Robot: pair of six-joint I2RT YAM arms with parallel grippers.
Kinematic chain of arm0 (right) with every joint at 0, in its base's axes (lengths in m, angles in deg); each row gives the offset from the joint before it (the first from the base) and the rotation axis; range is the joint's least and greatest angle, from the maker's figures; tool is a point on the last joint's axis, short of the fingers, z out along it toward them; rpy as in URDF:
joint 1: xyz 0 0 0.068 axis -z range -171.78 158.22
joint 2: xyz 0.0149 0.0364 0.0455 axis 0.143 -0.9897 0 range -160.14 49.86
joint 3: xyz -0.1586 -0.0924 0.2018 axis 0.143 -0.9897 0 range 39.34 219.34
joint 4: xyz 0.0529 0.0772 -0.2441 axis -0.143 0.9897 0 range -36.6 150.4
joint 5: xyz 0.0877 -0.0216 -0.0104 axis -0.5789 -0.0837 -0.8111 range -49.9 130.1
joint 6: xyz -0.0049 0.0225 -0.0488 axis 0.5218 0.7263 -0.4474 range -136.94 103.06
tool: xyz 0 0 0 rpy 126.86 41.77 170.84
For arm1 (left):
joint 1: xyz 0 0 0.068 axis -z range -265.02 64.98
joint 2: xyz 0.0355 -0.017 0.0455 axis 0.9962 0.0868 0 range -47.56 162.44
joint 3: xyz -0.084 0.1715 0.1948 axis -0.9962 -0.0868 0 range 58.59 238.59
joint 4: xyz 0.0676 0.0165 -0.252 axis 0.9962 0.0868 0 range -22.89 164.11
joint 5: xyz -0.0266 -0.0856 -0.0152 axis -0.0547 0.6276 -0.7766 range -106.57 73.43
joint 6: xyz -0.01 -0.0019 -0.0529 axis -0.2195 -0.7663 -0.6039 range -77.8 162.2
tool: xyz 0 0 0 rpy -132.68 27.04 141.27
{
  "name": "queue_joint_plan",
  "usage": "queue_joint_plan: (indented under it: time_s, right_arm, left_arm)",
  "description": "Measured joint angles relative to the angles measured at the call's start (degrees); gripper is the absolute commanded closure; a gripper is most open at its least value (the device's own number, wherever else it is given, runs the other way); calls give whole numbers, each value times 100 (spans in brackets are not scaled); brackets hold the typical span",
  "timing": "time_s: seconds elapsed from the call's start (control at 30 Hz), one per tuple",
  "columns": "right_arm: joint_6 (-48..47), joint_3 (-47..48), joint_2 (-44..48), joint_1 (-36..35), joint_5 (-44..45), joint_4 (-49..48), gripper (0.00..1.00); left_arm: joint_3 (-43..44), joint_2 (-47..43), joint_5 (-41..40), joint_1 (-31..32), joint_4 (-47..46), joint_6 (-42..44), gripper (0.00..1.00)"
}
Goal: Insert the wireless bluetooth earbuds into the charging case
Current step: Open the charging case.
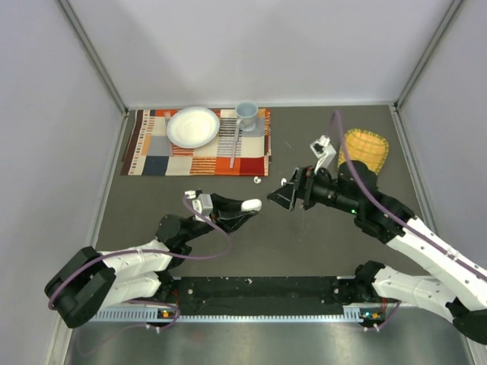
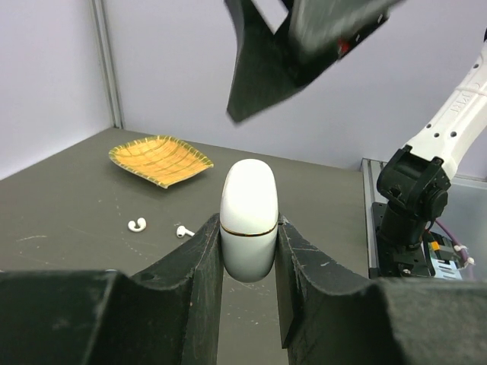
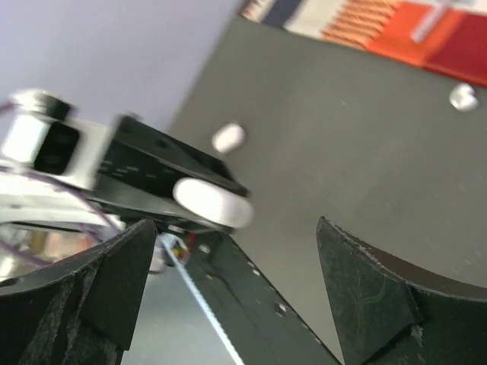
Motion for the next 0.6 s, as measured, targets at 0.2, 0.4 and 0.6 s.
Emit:
queue_joint_plan:
  time_s: [0.2,0.4,0.6]
  right_arm:
    - [-728,4,-391,-24,208,780,15]
    - [-1019,155,-669,-109,90,903,15]
    - [-1034,155,-811,-238,-114,868,15]
  left_arm:
    - [11,0,52,0,0,0,100]
    - [57,9,101,0,0,-20,100]
    - [57,107,105,0,0,-35,100]
